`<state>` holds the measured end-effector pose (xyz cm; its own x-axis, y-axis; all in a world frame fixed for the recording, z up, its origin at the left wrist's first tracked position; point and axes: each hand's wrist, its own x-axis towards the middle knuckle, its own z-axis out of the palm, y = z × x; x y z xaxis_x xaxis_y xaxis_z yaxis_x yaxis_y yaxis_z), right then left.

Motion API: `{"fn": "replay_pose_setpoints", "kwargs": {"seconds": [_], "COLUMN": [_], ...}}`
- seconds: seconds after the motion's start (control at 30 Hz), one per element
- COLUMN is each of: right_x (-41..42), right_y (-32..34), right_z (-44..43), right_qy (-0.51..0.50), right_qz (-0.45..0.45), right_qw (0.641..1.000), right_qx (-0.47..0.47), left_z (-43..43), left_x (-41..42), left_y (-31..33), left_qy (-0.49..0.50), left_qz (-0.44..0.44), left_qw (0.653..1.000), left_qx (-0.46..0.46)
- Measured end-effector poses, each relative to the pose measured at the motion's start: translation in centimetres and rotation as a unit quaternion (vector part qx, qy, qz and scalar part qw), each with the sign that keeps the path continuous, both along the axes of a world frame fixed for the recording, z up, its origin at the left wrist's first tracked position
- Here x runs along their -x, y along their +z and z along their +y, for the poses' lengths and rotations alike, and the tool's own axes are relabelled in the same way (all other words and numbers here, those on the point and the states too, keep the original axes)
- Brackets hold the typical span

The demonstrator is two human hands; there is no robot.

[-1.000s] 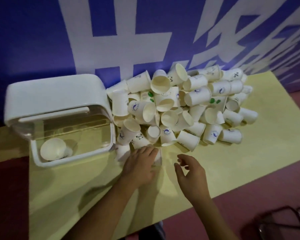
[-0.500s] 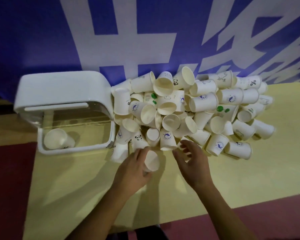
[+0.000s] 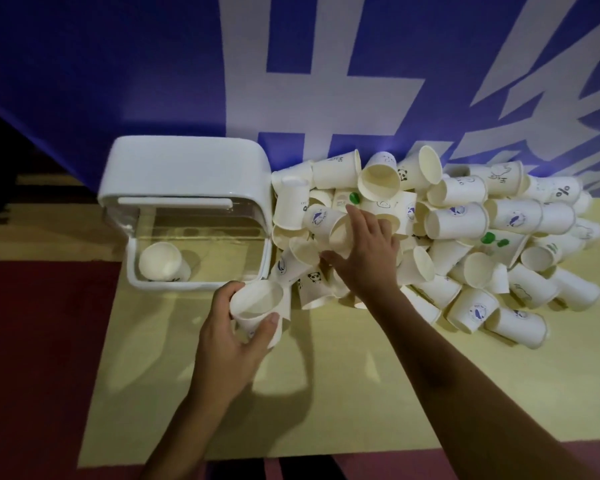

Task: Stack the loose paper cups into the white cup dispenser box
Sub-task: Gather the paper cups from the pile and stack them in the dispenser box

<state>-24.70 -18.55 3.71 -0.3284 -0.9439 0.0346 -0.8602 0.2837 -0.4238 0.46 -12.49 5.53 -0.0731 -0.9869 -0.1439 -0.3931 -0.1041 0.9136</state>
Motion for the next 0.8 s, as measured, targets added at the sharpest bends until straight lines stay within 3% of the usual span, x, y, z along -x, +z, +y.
{"fn": "replay_pose_setpoints", "kwargs": {"seconds": [0.43,0.8], "right_x": [-0.9,-13.3], "right_y": [3.2,4.8], "right_z": [3.9,3.8], "right_qy": [0.004,0.043], "right_qz": [-0.047,-0.141], "right_qw": [0.991,0.982], "right_qx": [0.127,0.115], "left_z": [-1.5,-5.6], "left_x": [-3.8,-13.8], "left_y": [1.4,2.2], "left_qy": [0.043,0.073], "left_qz": [0.064,0.044], "left_qw": [0.997,0.992], "left_qx": [0.018,0.09]}}
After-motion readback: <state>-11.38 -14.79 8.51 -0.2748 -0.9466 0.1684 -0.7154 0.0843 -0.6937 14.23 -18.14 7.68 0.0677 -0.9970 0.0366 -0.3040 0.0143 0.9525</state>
